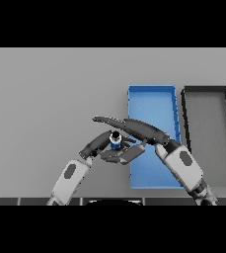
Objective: Pick up the blue pipe and place it into the blue bin.
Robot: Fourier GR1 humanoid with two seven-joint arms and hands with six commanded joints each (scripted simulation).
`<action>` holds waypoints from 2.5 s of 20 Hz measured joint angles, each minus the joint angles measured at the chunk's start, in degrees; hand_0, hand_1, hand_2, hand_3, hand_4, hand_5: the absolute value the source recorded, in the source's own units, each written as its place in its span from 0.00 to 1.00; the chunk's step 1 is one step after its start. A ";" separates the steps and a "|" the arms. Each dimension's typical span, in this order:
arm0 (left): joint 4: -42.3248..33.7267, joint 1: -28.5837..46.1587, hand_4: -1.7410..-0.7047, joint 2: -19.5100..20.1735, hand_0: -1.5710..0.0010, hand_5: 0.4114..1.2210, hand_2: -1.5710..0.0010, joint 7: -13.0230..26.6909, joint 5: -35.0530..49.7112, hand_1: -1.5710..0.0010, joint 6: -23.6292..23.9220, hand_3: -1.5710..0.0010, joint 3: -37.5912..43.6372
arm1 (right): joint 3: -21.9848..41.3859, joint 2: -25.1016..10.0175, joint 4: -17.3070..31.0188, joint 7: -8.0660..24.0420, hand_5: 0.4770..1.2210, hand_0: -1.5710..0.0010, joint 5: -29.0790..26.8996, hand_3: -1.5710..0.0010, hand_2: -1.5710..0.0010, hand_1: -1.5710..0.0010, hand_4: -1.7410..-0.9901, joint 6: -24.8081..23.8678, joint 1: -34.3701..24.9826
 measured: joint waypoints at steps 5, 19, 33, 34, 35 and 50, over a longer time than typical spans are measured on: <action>-0.38 0.97 0.11 0.03 0.00 1.00 0.00 3.20 -0.29 0.00 -1.52 0.00 0.24 | 1.18 2.55 4.63 -0.50 0.05 0.44 0.63 0.51 0.42 0.44 0.37 2.12 -3.30; -1.41 0.70 0.01 -1.19 0.00 1.00 0.00 2.51 2.25 0.00 -1.75 0.09 0.97 | 4.86 2.54 3.50 -8.11 0.93 0.02 -0.88 0.04 0.02 0.02 0.02 -2.70 -1.65; -1.44 0.50 0.74 0.00 0.92 0.29 0.93 4.88 -3.59 0.93 -4.30 0.94 2.09 | 5.57 4.61 1.28 -4.76 1.00 0.00 2.89 0.00 0.00 0.00 0.00 -6.31 -0.86; -1.42 1.08 0.74 0.01 0.94 0.24 0.94 6.44 -3.16 0.94 -4.54 0.95 2.23 | 5.09 4.33 1.95 -4.94 1.00 0.00 2.76 0.00 0.00 0.00 0.00 -6.04 -1.34; -1.51 0.88 0.75 0.16 0.95 0.19 0.95 7.51 -2.22 0.95 -4.76 0.96 3.00 | 5.47 4.67 1.80 -4.69 1.00 0.00 2.45 0.00 0.00 0.00 0.00 -6.18 -1.03; -0.21 1.03 0.81 1.00 1.00 0.03 1.00 8.81 -3.81 1.00 -4.55 1.00 2.72 | -12.28 4.07 7.42 5.75 1.00 0.00 -21.32 0.00 0.00 0.00 0.00 -13.36 -24.28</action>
